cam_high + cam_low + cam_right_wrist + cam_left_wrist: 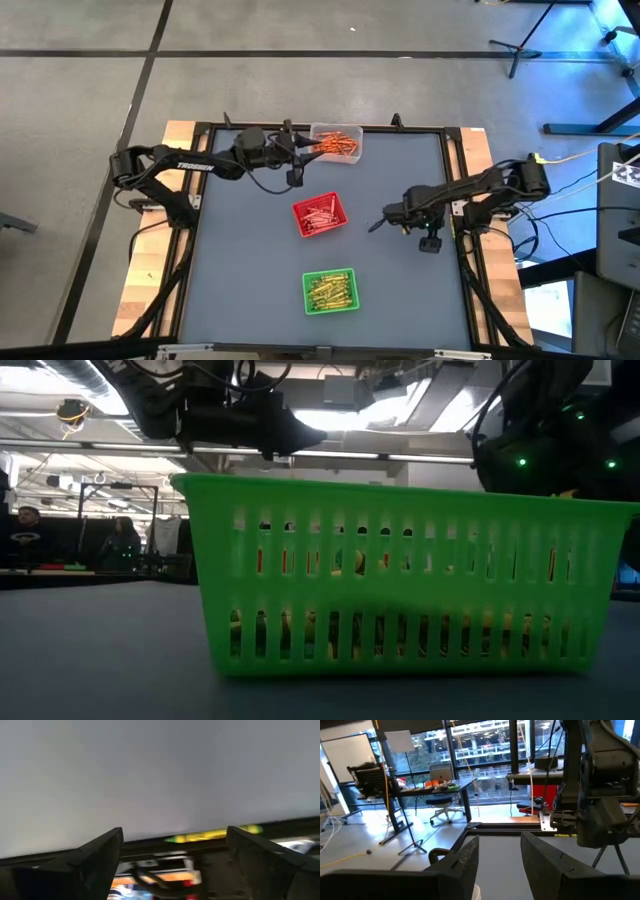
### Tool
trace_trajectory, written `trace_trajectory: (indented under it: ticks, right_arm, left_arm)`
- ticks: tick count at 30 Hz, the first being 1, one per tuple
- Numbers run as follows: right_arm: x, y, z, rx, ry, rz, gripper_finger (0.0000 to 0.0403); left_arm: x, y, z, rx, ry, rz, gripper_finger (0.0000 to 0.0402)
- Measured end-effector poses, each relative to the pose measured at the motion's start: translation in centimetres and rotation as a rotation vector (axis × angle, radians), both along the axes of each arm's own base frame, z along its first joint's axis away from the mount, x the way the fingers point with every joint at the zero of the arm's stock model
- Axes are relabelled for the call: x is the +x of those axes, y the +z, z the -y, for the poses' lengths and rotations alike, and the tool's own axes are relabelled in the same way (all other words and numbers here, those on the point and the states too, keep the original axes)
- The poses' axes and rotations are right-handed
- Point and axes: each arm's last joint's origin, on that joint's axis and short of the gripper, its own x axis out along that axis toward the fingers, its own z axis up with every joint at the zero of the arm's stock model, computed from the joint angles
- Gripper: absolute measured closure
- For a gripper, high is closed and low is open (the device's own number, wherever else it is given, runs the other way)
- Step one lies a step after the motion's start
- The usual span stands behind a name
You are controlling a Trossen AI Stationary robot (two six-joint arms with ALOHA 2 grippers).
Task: Sort crayons
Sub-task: Put the green crayon into the green bin
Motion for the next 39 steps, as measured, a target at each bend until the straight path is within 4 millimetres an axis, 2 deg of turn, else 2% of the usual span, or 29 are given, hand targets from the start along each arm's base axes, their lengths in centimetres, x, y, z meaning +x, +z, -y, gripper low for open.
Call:
trace_trajectory:
  ticks: [3, 10, 16, 25, 34, 39]
  right_arm:
    - [0.0, -0.2, 0.2, -0.041, 0.059, -0.017, 0.0052]
    - [-1.3, -1.4, 0.1, 0.016, 0.091, -0.052, 0.0052]
    - [-1.1, -2.1, 0.1, 0.040, 0.090, -0.080, 0.0052]
    - [-1.1, -4.5, 0.0, 0.062, 0.084, -0.233, 0.0052]
    - [-1.5, -6.0, 0.4, -0.060, 0.141, -0.354, 0.0052]
    - [-1.7, -6.4, 0.5, -0.068, 0.150, -0.386, 0.0052]
  left_arm:
    - [0.0, 0.0, 0.0, 0.000, -0.001, 0.000, 0.0272]
    - [0.0, -0.1, 0.0, -0.004, -0.001, -0.008, 0.0272]
    - [0.0, -0.1, 0.0, -0.003, -0.001, -0.006, 0.0272]
    - [0.0, -0.1, 0.0, -0.005, -0.001, -0.009, 0.0272]
    - [0.0, -0.1, 0.0, -0.007, -0.002, -0.012, 0.0272]
    - [0.0, -0.1, 0.0, -0.007, -0.002, -0.013, 0.0272]
